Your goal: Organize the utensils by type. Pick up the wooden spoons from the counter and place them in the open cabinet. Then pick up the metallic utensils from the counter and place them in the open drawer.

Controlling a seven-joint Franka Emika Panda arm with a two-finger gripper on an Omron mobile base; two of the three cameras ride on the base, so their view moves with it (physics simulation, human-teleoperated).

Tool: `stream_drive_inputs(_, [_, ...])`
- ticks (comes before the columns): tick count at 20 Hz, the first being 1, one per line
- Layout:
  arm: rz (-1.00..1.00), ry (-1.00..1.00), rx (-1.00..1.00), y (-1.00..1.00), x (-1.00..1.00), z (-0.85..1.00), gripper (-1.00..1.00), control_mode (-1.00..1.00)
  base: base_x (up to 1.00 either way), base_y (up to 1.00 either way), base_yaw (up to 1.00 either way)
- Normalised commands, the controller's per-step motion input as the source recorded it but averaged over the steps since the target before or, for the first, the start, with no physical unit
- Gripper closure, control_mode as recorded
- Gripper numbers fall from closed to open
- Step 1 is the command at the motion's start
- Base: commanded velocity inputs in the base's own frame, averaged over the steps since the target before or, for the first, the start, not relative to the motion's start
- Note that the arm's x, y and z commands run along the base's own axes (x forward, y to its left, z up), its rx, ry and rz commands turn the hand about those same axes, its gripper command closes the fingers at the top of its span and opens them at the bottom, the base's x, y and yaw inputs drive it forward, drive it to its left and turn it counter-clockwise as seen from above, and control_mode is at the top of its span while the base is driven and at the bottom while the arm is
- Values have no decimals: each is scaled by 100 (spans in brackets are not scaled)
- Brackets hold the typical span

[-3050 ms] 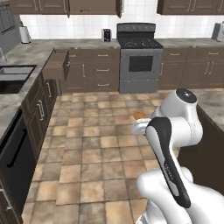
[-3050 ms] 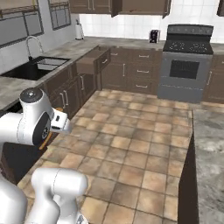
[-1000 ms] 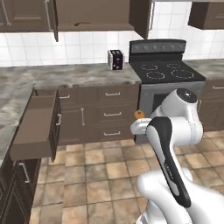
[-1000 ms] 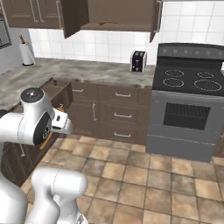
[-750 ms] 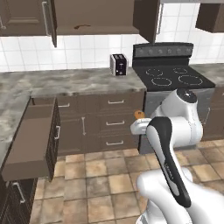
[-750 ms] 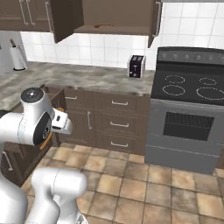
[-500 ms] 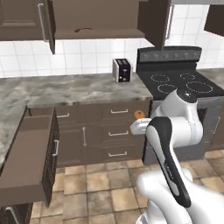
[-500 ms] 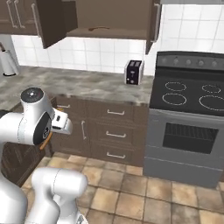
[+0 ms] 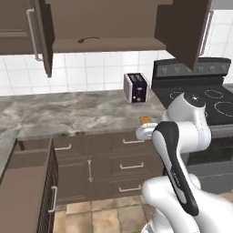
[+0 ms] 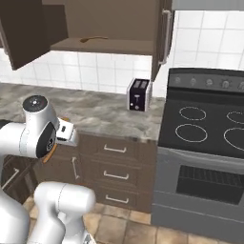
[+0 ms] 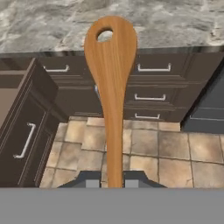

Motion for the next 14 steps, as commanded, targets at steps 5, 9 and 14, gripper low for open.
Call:
stream_drive_inputs(5, [0,0,0,0,0,0,100,100,100,7,0])
stream_drive_inputs(9, [0,0,0,0,0,0,100,100,94,10,0])
stream_drive_inputs(14, [0,0,0,0,0,0,100,100,68,11,0])
